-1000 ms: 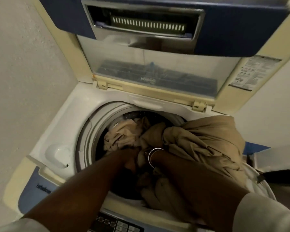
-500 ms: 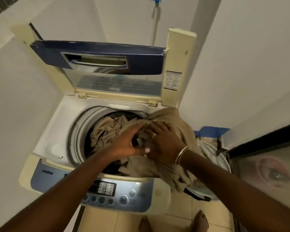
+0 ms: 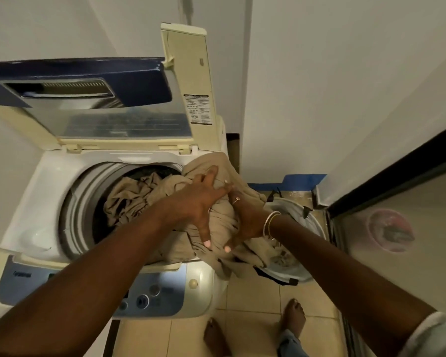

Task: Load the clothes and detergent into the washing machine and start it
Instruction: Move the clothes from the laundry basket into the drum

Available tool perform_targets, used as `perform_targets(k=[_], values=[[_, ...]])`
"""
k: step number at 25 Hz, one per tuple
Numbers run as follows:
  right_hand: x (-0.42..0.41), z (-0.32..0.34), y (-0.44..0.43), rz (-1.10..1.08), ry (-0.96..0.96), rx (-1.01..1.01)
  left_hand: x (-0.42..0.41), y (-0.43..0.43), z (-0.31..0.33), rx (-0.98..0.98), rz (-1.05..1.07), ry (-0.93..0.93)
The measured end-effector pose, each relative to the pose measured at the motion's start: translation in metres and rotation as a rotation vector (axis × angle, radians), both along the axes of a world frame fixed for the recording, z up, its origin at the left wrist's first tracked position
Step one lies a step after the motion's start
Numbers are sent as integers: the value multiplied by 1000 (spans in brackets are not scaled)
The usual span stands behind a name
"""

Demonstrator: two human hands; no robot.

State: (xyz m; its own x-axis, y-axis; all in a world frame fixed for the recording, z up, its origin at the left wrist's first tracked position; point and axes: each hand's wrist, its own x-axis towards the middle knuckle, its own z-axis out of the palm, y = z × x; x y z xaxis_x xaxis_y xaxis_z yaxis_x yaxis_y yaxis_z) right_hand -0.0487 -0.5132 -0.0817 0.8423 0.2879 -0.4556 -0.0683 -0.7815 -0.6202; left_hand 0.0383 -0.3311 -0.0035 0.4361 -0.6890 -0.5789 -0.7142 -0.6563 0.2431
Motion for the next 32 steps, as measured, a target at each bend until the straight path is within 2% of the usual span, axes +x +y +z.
perform_targets(k=[3,6,9,11,12,15,18,22,25,27,29,31,32], values=[[-7,-13,10,-108,-81,38,3,-1,3,-57,23,39],[-9,-12,16,-326,1,138,3,5,5,-133,52,32],[0,5,14,-241,14,-51,-6,11,8,-220,69,-10],[0,24,13,-224,-120,-187,-12,22,9,-262,93,-20],[-3,32,15,-271,-208,-165,-14,29,11,-296,117,-4],[-7,69,45,-443,-410,102,-21,56,27,-520,225,66],[9,125,97,-458,-543,163,-29,92,54,-752,438,68],[52,179,171,-398,-670,398,-25,157,92,-1020,779,-47],[100,200,239,-326,-717,582,-8,218,122,-1209,873,-282],[128,214,286,-309,-661,736,4,255,133,-1288,931,-363],[147,211,318,-278,-624,893,14,283,127,-1336,1010,-344],[154,180,331,-274,-569,968,20,296,99,-1276,1079,-305],[152,158,327,-287,-559,906,23,300,77,-1198,1093,-303]])
